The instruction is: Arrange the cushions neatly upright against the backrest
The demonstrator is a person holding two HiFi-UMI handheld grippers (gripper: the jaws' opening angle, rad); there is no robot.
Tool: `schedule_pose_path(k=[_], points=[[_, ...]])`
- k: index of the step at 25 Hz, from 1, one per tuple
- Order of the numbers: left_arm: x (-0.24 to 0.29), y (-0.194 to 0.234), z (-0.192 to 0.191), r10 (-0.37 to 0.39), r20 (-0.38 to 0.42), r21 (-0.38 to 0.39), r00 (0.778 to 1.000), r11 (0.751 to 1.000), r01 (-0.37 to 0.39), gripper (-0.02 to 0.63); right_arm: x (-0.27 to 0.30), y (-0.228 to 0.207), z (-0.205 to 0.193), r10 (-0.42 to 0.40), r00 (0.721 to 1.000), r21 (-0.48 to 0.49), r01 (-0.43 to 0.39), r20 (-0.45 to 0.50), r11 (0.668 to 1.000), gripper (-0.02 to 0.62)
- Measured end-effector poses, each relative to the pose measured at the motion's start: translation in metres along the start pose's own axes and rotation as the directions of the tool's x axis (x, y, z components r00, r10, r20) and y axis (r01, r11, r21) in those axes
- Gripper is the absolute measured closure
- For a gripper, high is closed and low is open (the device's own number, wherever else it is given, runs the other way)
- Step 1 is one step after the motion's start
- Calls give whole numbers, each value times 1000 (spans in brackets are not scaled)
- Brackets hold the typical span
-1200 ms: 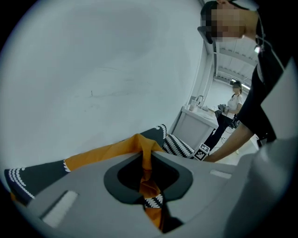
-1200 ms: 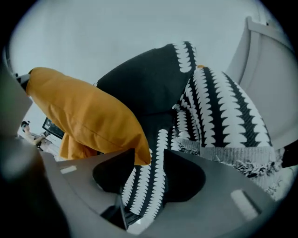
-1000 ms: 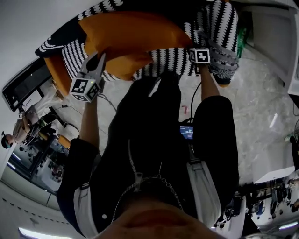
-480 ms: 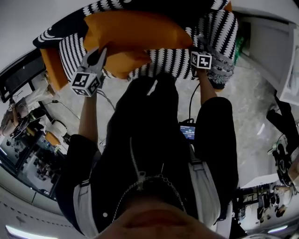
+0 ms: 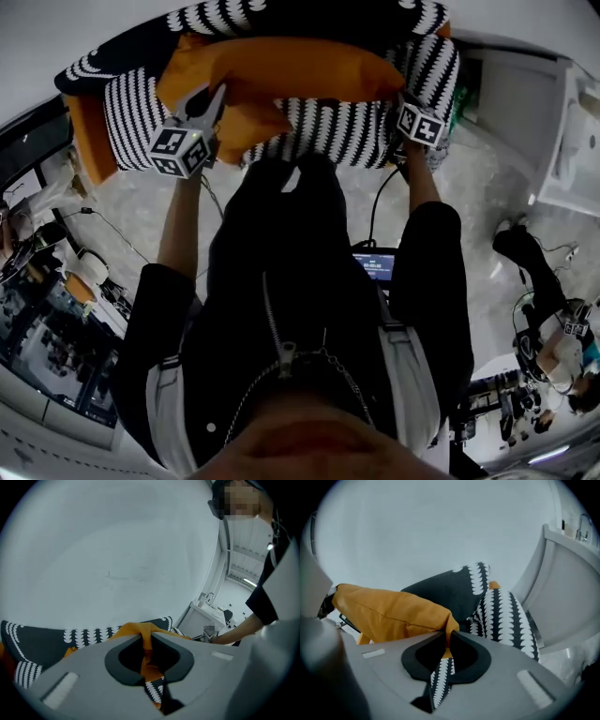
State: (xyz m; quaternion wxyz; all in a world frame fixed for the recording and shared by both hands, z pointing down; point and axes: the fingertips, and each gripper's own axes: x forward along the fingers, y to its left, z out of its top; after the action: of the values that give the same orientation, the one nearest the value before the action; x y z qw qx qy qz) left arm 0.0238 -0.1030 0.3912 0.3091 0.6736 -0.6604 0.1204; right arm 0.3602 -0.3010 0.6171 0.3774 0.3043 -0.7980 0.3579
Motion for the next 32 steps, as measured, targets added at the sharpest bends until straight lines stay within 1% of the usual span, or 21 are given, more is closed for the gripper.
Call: schedule_pose_path(k=[2,4,9,14,16,18,23,26,29,32], points=[[12,-3,-3,-13,-2,-17,1000,1000,13,572,-10,-14,18,-29,999,18,29,36,999,565],[23,-4,-5,-32,-4,-38,999,999,32,572,-18,-25,31,-59,997,22,58,51,998,565],[41,-4,-8,-51,-24,-97,998,994,48,572,-45,-39,61,-113,989,-16,115,96,993,565],[68,16,-41,-60,-97,-154,993,987,45,572,-47,-44,79,-127,986,-11,129,106,992,565],[86,29,-59,-59,-137,-181,989,983,34,572,-37,-48,83,-128,988,-19,130,83,991,565],[102,46,-74,-49,-183,-207,982,978,10,572,-24,-45,88,-128,990,-58,131,57,990,564],[119,88,-99,0,-255,-260,967,963,-69,572,5,-24,107,-93,995,-117,97,36,988,563],[126,106,-103,16,-269,-262,963,961,-89,572,18,-11,123,-91,995,-133,95,38,987,563],[137,119,-102,15,-252,-287,968,954,-89,571,29,-9,135,-98,994,-133,102,41,986,563],[152,130,-94,29,-238,-288,971,952,-99,568,39,-13,146,-102,994,-113,107,49,988,563]])
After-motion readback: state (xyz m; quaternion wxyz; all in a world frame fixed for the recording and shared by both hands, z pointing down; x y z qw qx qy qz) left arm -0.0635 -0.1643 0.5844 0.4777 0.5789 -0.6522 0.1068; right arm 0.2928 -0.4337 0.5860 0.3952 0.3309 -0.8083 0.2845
